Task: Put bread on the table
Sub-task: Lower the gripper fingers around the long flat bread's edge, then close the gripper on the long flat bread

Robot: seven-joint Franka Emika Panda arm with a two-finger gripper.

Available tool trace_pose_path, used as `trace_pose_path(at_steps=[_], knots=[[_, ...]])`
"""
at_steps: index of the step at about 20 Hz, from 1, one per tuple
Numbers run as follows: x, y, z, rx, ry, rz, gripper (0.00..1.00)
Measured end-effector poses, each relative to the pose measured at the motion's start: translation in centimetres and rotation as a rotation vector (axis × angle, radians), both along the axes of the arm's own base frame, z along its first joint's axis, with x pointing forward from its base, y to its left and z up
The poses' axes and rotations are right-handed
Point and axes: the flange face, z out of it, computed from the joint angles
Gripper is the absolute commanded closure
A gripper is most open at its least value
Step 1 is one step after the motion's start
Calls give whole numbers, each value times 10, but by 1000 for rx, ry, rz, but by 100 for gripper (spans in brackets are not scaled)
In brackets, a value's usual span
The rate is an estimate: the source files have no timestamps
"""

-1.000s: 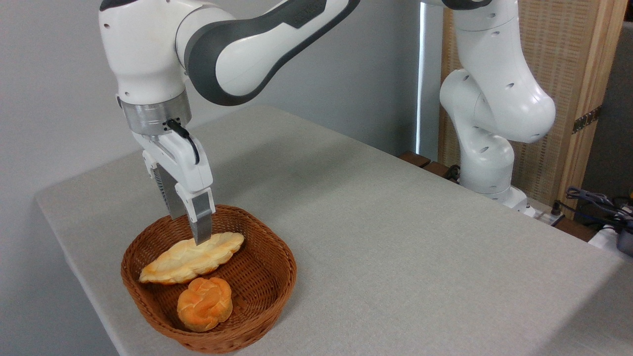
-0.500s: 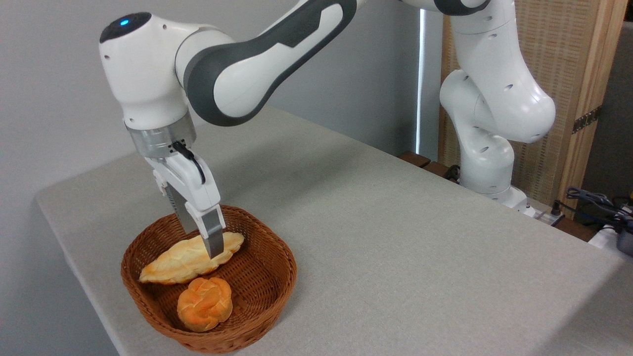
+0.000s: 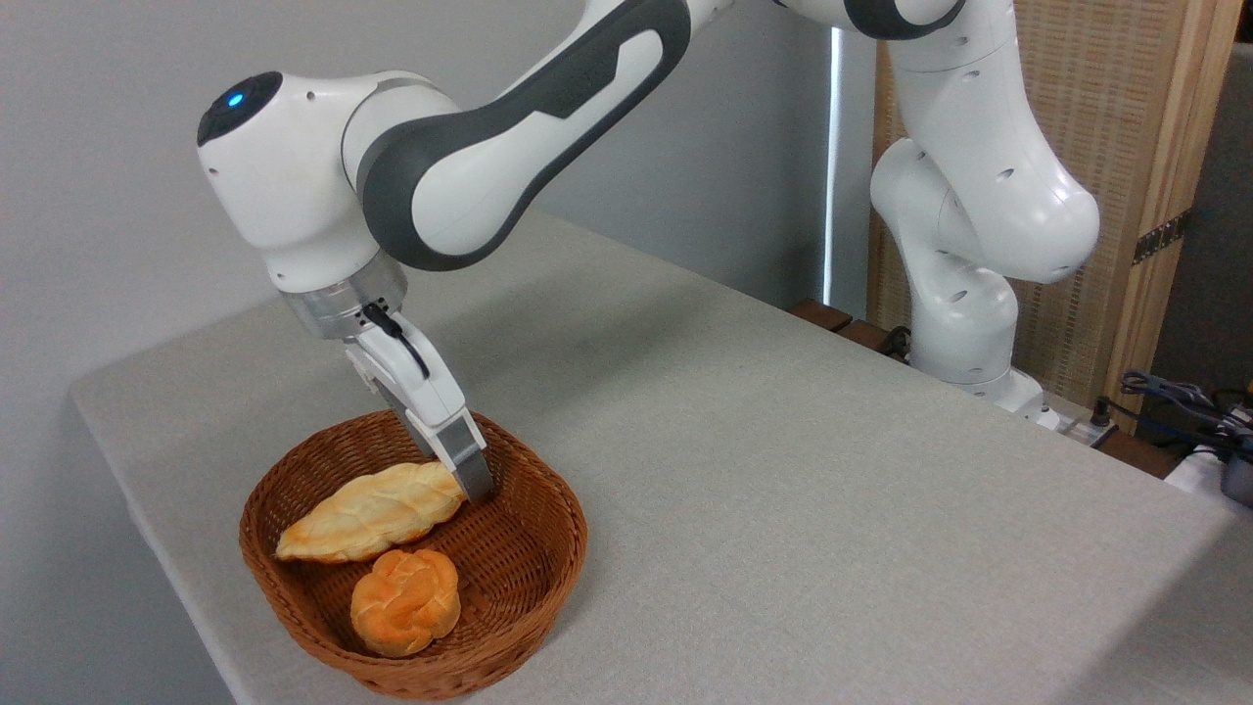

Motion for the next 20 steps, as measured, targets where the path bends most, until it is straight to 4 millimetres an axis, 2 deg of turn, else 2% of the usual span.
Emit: trace_pose_path(at_steps=[4, 20], knots=[[2, 1, -8, 3, 11, 2, 0], [20, -2, 2, -31, -138, 14, 0]])
